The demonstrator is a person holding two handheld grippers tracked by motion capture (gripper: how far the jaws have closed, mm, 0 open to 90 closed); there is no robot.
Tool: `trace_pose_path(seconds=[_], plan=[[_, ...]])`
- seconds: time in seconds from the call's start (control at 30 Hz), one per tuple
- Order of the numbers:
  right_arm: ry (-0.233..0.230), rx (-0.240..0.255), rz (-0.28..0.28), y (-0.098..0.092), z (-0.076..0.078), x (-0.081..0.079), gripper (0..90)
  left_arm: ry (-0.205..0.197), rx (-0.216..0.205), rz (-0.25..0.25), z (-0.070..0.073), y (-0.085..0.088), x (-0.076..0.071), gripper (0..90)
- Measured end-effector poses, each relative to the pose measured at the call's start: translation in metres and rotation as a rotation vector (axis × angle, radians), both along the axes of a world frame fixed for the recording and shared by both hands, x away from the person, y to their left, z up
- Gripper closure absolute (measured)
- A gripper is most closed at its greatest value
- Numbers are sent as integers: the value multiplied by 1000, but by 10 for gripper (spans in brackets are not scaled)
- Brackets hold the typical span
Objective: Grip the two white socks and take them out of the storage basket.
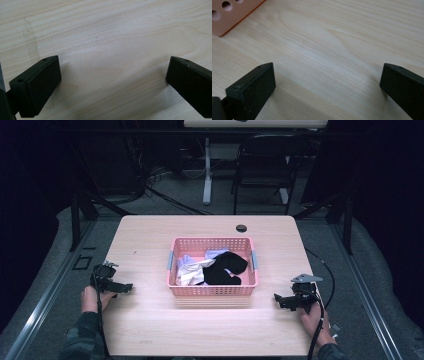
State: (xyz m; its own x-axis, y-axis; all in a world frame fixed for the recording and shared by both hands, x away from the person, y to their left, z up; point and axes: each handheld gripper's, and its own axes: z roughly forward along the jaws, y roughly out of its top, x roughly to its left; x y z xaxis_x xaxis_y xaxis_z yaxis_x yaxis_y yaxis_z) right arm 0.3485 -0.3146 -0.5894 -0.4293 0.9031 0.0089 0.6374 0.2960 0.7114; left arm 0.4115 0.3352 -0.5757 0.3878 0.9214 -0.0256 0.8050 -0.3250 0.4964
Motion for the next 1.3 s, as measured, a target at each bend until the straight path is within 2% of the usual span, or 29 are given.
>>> trace_pose_path(seconds=[0.03,0.1,0.33,0.4,0.43,0.5,0.53,0.63,0.67,0.7,0.77,0.87,0.97,1.0,1.07,1.13,1.3], plan=[[0,0,0,0,0,0,0,14,5,-6,1,0,0,0],[0,0,0,0,0,0,0,14,2,-7,2,-1,1,0],[0,0,0,0,0,0,0,-23,-37,-22,21,-4,-2,0],[0,-4,4,0,0,0,0,-21,-44,-45,30,-10,-3,0],[0,-4,4,0,0,0,0,-21,-44,-45,30,-10,-3,0],[0,0,0,0,0,0,0,-27,-51,-78,39,-20,-5,0],[0,0,0,0,0,0,0,-27,-51,-78,39,-20,-5,0],[0,0,0,0,0,0,0,-62,-67,-110,54,-31,-8,0],[0,0,0,0,0,0,0,-62,-67,-110,54,-31,-8,0],[0,1,0,0,0,0,0,-75,-73,-125,62,-35,-10,0],[0,0,0,0,0,0,0,-81,-76,-128,66,-38,-10,0],[0,0,0,0,0,0,0,-97,-104,-148,75,-45,-13,0],[0,0,-1,0,0,0,0,-118,-116,-192,87,-58,-16,0],[0,0,-1,0,0,0,0,-118,-116,-192,87,-58,-16,0],[0,0,-1,0,0,0,0,-136,-118,-213,93,-68,-17,0],[1,-5,3,0,0,0,0,-137,-116,-241,100,-79,-17,0],[0,0,-2,0,0,0,0,-148,-117,-276,107,-93,-14,0]])
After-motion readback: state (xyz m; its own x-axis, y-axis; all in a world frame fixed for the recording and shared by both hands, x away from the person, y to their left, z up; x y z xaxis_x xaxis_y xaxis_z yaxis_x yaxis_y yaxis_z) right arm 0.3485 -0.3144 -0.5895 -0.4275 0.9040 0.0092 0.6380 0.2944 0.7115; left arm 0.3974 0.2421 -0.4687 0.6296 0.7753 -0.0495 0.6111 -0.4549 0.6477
